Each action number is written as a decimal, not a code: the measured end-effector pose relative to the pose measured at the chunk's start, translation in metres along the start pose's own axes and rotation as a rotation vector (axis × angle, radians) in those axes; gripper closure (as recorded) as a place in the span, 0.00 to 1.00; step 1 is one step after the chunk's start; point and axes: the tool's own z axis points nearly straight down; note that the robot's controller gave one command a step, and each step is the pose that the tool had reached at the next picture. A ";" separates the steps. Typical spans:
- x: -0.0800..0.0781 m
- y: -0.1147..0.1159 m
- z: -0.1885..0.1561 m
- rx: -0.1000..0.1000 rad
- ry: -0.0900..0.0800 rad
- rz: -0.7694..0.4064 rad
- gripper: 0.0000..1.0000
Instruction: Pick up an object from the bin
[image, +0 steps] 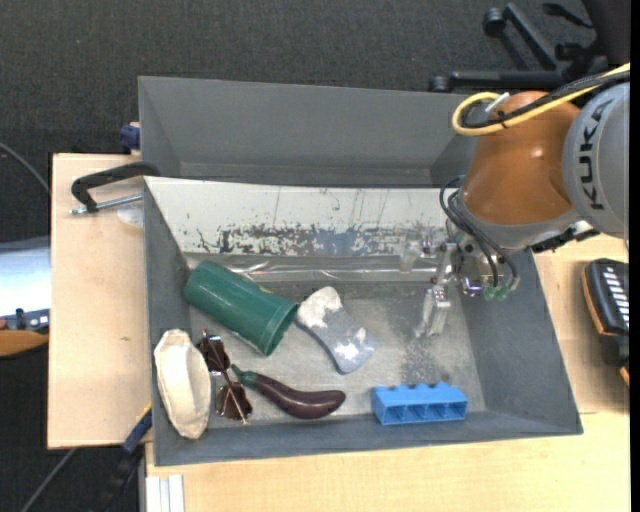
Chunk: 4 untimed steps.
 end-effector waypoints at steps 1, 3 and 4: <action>-0.002 0.000 -0.005 0.001 -0.009 -0.001 0.00; 0.009 0.067 0.098 0.000 -0.009 -0.147 0.00; 0.012 0.080 0.096 0.000 -0.009 0.023 0.00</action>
Offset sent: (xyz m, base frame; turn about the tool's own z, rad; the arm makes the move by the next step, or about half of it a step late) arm 0.0283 0.0536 -0.0969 -0.1458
